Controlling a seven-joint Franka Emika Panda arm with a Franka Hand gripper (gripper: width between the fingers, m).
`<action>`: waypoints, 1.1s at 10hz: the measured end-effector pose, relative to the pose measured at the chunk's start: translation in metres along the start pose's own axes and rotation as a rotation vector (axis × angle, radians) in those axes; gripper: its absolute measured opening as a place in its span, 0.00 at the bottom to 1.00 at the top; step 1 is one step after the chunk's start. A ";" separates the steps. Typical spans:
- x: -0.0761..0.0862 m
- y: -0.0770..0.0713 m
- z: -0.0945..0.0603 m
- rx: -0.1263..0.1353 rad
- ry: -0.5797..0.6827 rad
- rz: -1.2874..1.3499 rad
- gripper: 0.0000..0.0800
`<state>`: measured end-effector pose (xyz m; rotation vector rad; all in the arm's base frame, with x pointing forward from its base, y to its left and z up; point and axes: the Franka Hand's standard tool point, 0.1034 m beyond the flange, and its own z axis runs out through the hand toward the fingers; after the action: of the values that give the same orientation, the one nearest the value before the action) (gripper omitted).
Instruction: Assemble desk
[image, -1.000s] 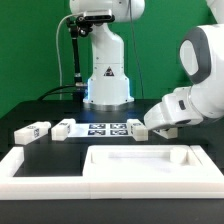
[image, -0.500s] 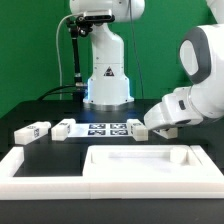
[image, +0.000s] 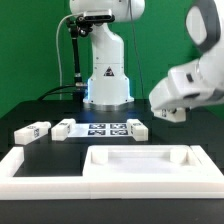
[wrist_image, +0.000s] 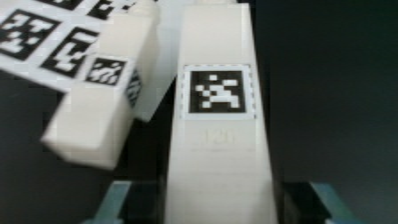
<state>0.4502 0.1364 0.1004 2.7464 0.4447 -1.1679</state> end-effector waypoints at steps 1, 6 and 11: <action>-0.014 0.005 -0.016 0.001 -0.003 0.003 0.36; 0.004 0.009 -0.034 0.018 0.303 -0.018 0.36; -0.021 0.081 -0.142 0.049 0.756 0.038 0.36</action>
Offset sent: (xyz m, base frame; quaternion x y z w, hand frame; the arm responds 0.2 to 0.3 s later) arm 0.0000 0.0000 0.0000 0.0000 0.1938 0.0000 0.9810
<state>0.5585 0.0867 0.2138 3.1348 0.4217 -0.0830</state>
